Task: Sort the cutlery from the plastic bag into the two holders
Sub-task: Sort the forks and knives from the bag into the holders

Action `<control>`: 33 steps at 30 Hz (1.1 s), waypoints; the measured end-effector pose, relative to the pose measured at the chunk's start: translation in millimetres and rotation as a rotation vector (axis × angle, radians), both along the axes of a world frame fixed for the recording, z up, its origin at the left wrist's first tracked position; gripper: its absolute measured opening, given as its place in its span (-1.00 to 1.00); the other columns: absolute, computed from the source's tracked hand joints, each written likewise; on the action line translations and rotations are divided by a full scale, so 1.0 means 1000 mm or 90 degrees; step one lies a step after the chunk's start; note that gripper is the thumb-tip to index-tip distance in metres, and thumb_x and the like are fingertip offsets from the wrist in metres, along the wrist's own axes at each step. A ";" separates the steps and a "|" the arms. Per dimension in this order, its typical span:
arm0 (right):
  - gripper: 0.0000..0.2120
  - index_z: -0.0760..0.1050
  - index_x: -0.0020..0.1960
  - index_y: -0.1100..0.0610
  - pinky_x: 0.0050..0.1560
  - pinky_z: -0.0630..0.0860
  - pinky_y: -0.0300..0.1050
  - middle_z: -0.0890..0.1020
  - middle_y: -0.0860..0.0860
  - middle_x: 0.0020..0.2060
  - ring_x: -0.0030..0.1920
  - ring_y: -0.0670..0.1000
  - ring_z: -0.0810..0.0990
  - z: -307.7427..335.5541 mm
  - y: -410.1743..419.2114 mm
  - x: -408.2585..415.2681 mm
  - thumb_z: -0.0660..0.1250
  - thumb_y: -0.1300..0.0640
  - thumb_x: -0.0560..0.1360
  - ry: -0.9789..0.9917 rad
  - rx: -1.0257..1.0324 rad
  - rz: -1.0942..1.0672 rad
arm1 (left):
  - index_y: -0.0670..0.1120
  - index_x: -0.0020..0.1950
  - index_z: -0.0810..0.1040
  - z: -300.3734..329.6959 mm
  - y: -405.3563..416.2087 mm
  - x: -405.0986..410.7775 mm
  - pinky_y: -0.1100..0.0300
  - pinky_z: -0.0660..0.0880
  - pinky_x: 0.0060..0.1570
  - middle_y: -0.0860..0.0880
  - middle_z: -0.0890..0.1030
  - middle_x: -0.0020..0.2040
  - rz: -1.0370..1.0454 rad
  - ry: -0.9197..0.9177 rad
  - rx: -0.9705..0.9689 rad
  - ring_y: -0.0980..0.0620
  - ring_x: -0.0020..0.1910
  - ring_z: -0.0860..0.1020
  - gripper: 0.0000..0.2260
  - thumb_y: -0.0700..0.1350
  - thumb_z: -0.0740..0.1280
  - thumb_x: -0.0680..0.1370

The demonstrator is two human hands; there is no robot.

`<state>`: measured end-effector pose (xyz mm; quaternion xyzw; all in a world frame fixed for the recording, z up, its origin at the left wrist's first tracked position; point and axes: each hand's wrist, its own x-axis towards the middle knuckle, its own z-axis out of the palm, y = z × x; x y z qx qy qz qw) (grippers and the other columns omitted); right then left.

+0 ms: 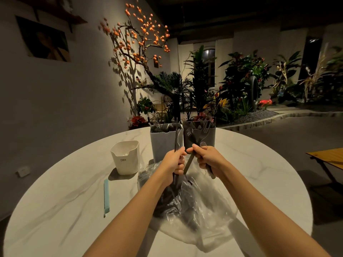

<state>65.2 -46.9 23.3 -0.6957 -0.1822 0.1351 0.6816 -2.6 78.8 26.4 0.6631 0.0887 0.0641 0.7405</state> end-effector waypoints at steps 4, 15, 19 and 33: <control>-0.65 0.60 -0.06 0.25 -0.53 0.18 -0.29 0.30 0.00 -0.50 -0.54 -0.10 0.22 0.009 -0.001 0.006 0.17 0.02 0.64 -0.014 -0.043 -0.011 | -0.14 -0.11 0.46 0.011 0.000 0.013 0.34 0.08 -0.62 0.03 0.24 -0.47 -0.026 -0.016 -0.125 0.16 -0.60 0.14 -0.48 0.27 0.00 0.61; -0.63 0.42 -0.25 0.11 -0.39 0.24 -0.21 0.46 0.03 -0.40 -0.43 -0.06 0.33 0.018 0.003 0.022 0.10 -0.04 0.65 -0.042 -0.094 -0.057 | -0.12 -0.10 0.30 0.033 -0.011 0.045 0.25 0.37 -0.48 -0.03 0.31 -0.40 0.011 -0.090 -0.017 0.09 -0.52 0.33 -0.81 -0.17 0.01 0.69; -0.62 0.46 -0.22 0.12 -0.36 0.29 -0.22 0.56 0.03 -0.36 -0.41 -0.06 0.42 0.024 0.003 0.028 0.10 -0.06 0.65 -0.032 -0.086 -0.010 | -0.16 0.04 0.34 0.042 -0.012 0.056 0.28 0.34 -0.57 -0.01 0.23 -0.43 0.026 -0.092 0.007 0.14 -0.60 0.24 -0.79 -0.12 -0.03 0.70; -0.64 0.44 -0.17 0.15 -0.54 0.19 -0.29 0.46 0.04 -0.42 -0.58 -0.14 0.29 0.031 -0.009 0.058 0.07 -0.01 0.67 -0.061 -0.008 -0.048 | -0.28 0.00 0.52 0.060 -0.010 0.101 0.30 0.31 -0.12 -0.07 0.54 -0.10 0.228 -0.247 0.192 0.09 -0.10 0.47 -0.53 -0.02 -0.07 0.70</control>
